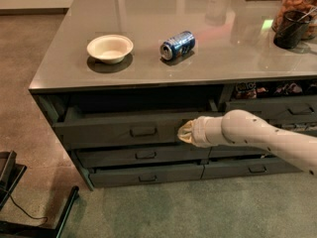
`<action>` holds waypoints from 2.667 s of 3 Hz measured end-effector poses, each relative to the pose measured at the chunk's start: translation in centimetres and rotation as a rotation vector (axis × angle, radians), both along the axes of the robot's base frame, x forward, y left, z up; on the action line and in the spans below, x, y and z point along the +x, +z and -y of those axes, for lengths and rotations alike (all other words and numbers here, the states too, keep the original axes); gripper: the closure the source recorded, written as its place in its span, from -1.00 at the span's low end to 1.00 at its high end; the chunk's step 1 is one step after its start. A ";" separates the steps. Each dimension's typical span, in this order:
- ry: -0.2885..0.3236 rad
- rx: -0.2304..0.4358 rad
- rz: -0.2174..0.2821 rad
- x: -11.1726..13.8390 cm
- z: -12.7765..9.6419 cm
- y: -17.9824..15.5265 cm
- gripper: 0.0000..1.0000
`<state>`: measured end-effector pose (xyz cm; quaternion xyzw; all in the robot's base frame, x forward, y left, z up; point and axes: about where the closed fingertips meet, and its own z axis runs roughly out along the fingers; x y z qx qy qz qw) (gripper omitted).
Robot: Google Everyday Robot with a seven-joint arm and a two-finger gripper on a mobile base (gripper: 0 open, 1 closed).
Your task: Close top drawer
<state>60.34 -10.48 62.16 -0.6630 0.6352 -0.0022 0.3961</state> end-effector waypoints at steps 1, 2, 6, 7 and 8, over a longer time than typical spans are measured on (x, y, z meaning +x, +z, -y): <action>0.015 -0.002 -0.004 2.0 -0.5 -0.3 1.00; 0.040 -0.011 -0.006 4.9 -1.7 -0.6 1.00; -0.018 0.019 -0.187 -6.1 -1.2 1.9 1.00; -0.018 0.015 -0.189 -6.6 -1.2 2.0 0.62; -0.018 0.015 -0.189 -6.6 -1.2 2.0 0.16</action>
Offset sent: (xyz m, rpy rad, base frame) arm 0.0559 0.0133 -0.0066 -0.0128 0.0092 0.0379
